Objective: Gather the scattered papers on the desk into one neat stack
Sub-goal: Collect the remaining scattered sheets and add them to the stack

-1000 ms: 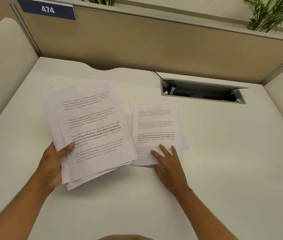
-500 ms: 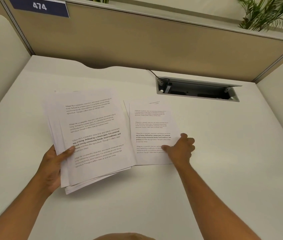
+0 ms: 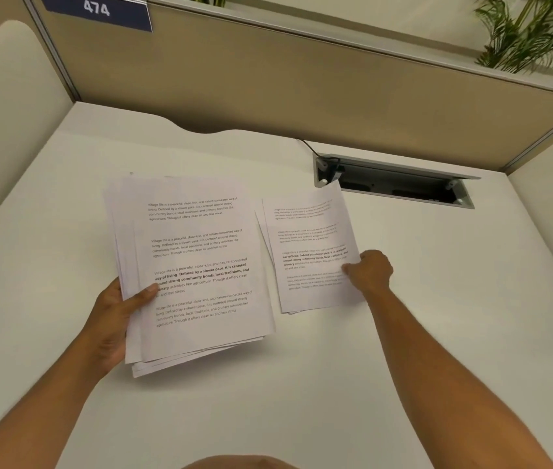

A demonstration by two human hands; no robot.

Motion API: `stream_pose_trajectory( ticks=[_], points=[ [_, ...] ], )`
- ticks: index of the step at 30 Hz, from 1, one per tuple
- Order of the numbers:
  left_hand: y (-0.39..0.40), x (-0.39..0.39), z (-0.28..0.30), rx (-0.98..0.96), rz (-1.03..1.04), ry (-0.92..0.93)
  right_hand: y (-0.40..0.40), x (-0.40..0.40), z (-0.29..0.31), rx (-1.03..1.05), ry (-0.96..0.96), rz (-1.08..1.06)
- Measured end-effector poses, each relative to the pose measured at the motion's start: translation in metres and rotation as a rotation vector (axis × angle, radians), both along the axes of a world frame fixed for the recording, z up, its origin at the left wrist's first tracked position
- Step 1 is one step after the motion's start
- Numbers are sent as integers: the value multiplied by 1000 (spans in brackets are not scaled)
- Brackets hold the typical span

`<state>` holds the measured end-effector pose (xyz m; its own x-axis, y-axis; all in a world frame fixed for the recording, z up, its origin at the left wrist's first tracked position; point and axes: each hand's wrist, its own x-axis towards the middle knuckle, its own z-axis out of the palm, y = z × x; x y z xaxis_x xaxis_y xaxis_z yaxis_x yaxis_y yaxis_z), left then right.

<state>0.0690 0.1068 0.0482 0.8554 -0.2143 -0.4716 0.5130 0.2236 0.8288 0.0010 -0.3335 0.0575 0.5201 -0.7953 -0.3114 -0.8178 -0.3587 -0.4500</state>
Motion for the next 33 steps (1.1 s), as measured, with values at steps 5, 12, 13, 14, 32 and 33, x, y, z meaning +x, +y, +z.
stream_pose_trajectory(
  ticks=[5, 12, 13, 14, 32, 33],
  points=[
    [1, 0, 4, -4, -13, 1, -16, 8, 1, 37, 56, 55],
    [0, 2, -1, 10, 0, 20, -24, -13, 18, 298, -80, 143],
    [-1, 2, -1, 8, -2, 25, -22, -21, 25, 340, -140, 128],
    [-2, 2, -1, 4, -1, 28, -19, -30, 33, 385, -204, 104],
    [-21, 7, 15, -59, -124, 45, 182, -59, 49, 422, -591, 246],
    [-21, 7, 16, -84, -136, 38, 188, -58, 49, 390, -589, 253]
  ],
)
